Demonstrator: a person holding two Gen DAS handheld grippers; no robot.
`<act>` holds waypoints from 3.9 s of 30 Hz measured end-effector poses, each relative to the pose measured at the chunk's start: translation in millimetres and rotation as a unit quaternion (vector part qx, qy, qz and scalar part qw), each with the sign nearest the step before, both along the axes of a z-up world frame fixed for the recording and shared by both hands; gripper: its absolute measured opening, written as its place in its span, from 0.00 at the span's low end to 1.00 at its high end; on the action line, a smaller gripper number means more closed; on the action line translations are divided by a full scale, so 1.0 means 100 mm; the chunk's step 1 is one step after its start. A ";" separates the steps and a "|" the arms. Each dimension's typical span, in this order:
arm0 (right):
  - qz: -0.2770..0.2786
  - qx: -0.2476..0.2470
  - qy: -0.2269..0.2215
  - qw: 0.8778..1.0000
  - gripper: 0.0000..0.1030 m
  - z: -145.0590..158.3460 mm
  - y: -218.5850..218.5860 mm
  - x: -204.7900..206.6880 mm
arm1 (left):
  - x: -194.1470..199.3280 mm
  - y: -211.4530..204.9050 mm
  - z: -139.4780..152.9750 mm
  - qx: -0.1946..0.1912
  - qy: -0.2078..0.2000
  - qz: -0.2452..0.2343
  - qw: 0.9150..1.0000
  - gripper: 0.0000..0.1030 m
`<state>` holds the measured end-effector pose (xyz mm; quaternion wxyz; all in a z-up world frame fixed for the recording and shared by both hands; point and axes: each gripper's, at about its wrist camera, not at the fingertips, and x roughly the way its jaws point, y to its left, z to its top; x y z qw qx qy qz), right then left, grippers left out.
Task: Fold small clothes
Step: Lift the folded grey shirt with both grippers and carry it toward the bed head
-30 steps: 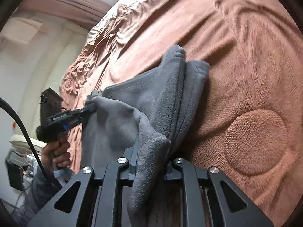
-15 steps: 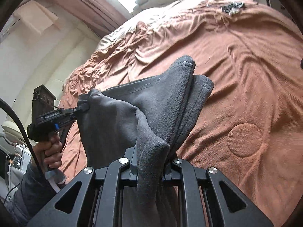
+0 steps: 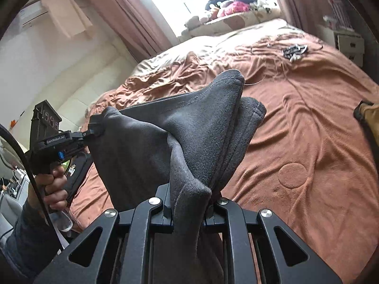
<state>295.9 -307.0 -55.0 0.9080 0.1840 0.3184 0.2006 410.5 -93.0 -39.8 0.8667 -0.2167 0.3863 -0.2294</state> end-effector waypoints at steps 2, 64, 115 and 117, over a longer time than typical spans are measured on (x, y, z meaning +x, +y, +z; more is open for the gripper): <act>-0.001 -0.002 -0.010 1.000 0.11 0.07 0.00 -0.17 | -0.13 0.01 0.11 -0.003 -0.011 0.001 1.000 0.07; 0.330 -0.073 -0.204 0.919 0.11 1.40 3.29 -0.69 | -2.43 4.62 1.66 0.018 -0.184 0.295 0.937 0.07; 0.364 -0.043 -0.040 0.929 0.11 -0.02 5.02 2.11 | -0.34 6.48 -0.03 0.124 -0.004 0.370 0.921 0.07; 0.363 -0.040 -0.028 0.930 0.11 -0.11 5.11 2.31 | -0.20 6.49 -0.17 0.132 0.007 0.367 0.921 0.07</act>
